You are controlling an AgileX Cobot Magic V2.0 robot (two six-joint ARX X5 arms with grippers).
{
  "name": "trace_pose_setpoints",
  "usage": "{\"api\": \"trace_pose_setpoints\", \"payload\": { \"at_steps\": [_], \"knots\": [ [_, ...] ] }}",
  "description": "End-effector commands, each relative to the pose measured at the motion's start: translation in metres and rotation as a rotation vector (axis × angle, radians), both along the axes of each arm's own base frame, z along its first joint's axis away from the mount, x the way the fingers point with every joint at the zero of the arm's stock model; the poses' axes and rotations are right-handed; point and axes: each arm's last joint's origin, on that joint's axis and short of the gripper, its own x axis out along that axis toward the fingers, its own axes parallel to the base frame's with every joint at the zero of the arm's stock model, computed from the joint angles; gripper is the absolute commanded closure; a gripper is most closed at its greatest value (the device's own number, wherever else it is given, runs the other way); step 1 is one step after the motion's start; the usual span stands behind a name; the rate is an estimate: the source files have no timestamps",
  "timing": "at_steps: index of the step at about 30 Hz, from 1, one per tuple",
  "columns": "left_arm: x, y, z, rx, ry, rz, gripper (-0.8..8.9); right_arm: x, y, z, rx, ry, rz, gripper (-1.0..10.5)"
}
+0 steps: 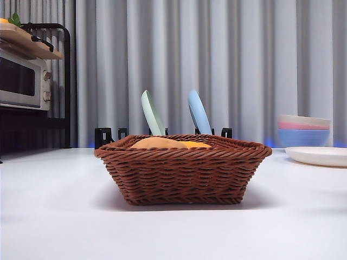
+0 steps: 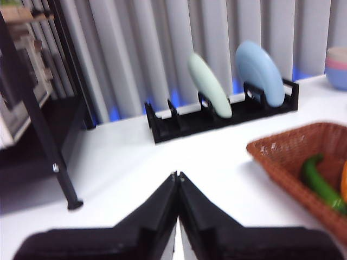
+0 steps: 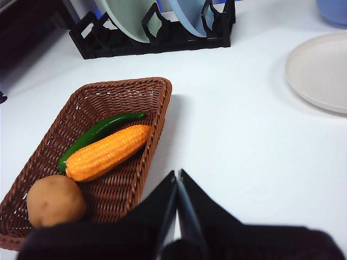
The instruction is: Pick up the basket,pick up the corn from the table,pick up the potato from the table,pick up the cucumber from the table,put all items into the basket
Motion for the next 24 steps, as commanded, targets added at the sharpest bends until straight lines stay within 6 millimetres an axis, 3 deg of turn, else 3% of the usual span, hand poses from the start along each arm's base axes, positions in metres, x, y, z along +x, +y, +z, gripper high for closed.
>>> {"api": "trace_pose_setpoints", "payload": {
  "at_steps": [1, 5, 9, 24],
  "knots": [
    [0.002, 0.002, -0.029, 0.012, 0.011, 0.013, 8.17, 0.000, 0.000, -0.001, 0.007, 0.002, -0.006, 9.5],
    [0.003, 0.006, -0.059, 0.003, 0.032, 0.052, 8.17, 0.000, 0.000, -0.001, 0.007, 0.002, -0.006, 9.5],
    [0.004, 0.008, -0.074, 0.003, 0.053, 0.077, 8.17, 0.000, 0.000, -0.001, 0.007, 0.002, -0.006, 9.5],
    [0.004, 0.010, -0.085, 0.012, 0.142, 0.096, 8.17, 0.000, 0.000, -0.001, 0.006, 0.003, -0.006, 9.5]
  ]
}}
